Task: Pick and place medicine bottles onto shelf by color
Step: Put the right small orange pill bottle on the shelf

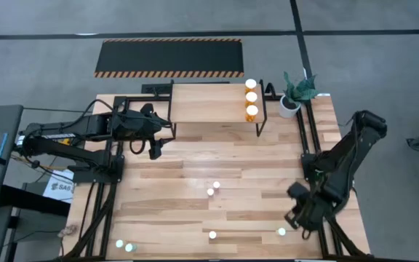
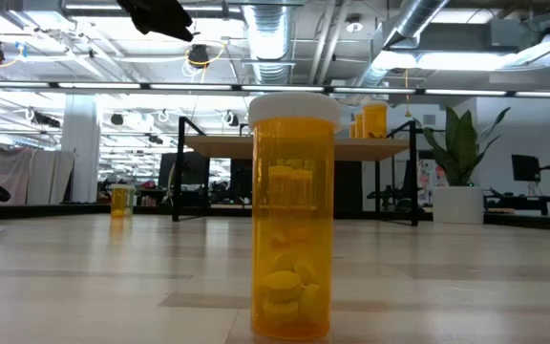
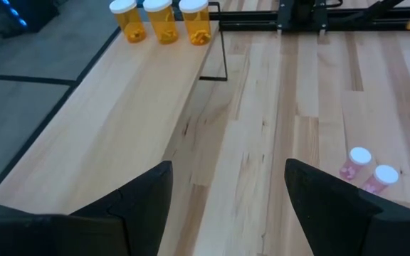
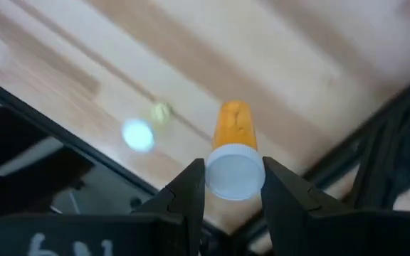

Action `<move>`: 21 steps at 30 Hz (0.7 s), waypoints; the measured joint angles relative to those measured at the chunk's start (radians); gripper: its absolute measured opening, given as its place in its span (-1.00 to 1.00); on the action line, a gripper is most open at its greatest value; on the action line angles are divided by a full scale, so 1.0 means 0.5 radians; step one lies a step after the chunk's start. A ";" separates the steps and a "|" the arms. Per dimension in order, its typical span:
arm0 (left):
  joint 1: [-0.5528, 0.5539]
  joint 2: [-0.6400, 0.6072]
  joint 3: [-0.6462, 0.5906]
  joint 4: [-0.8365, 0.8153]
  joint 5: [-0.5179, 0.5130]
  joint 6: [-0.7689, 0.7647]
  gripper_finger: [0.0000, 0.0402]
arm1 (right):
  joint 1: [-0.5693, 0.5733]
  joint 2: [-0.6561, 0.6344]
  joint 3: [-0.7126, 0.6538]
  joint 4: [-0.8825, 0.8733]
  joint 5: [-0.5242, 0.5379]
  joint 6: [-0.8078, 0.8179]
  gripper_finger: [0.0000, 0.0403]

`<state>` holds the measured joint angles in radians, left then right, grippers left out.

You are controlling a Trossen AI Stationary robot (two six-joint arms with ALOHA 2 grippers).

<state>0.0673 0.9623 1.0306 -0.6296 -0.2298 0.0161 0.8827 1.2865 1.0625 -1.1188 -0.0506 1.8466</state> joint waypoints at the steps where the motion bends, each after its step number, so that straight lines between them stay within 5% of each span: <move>1: 0.000 0.000 0.000 0.000 0.000 0.007 0.29 | -0.055 -0.035 0.014 -0.035 0.041 -0.061 -0.35; 10: 0.000 0.000 0.000 0.000 -0.001 0.067 0.29 | -0.875 -0.099 0.337 -0.289 0.197 -1.108 -0.36; 21: 0.001 0.000 0.000 0.089 0.016 0.080 0.29 | -1.845 0.284 1.065 -0.323 0.244 -2.406 -0.36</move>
<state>0.0677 0.9623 1.0306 -0.5849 -0.2218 0.0562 -0.0398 1.4283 1.5950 -1.2803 0.0712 0.6434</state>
